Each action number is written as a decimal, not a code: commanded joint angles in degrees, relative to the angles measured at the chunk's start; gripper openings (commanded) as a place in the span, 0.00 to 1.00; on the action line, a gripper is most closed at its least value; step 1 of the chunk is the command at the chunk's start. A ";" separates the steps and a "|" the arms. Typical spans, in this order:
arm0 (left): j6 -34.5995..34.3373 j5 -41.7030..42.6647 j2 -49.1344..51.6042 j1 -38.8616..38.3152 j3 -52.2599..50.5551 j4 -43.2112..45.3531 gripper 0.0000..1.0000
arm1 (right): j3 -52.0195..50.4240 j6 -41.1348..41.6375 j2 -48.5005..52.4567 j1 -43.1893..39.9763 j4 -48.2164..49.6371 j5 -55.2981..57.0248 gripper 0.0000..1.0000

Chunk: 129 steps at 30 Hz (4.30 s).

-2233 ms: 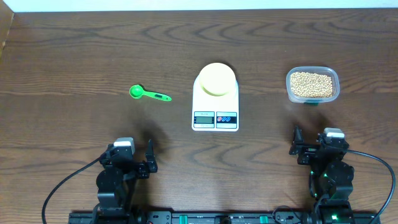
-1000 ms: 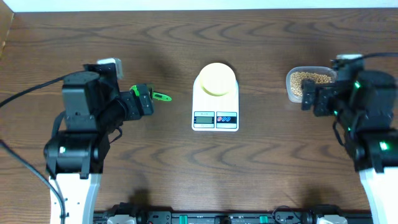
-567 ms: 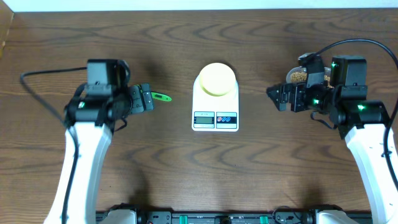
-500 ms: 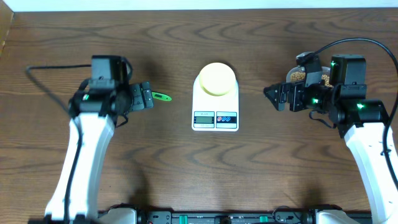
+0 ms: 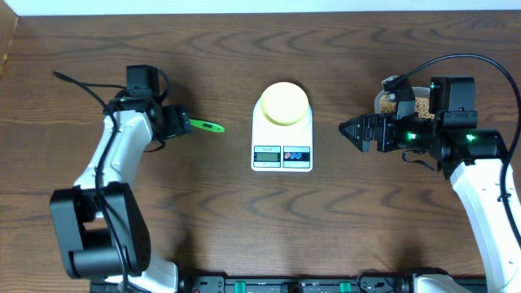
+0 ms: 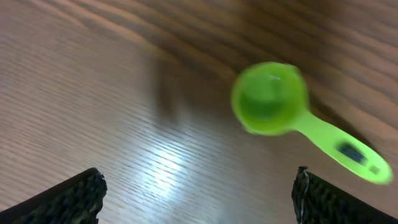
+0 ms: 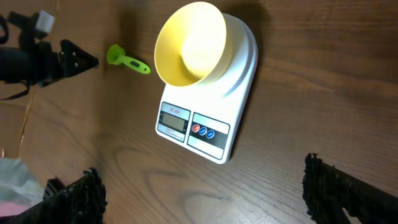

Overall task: Scoop item into bowl and weigh 50g on scale
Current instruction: 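Move the left gripper down to the green scoop handle and grasp it, then lift the scoop with the left gripper and pass it to the right gripper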

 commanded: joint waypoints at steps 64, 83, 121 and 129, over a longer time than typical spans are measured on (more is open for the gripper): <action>-5.33 13.53 7.61 3.67 0.76 13.79 0.07 | 0.92 6.95 -0.04 0.33 3.02 -0.98 0.98; -19.65 27.17 -16.96 -11.82 1.53 10.58 0.07 | 2.19 16.04 -0.04 4.74 16.65 -10.58 0.99; -26.53 22.03 -15.96 -31.50 1.53 14.12 0.07 | 2.08 18.51 -0.04 9.75 17.68 -12.85 0.40; -26.51 22.03 -15.98 -31.50 1.53 15.41 0.07 | 2.05 18.53 -0.04 9.75 16.65 -11.61 0.16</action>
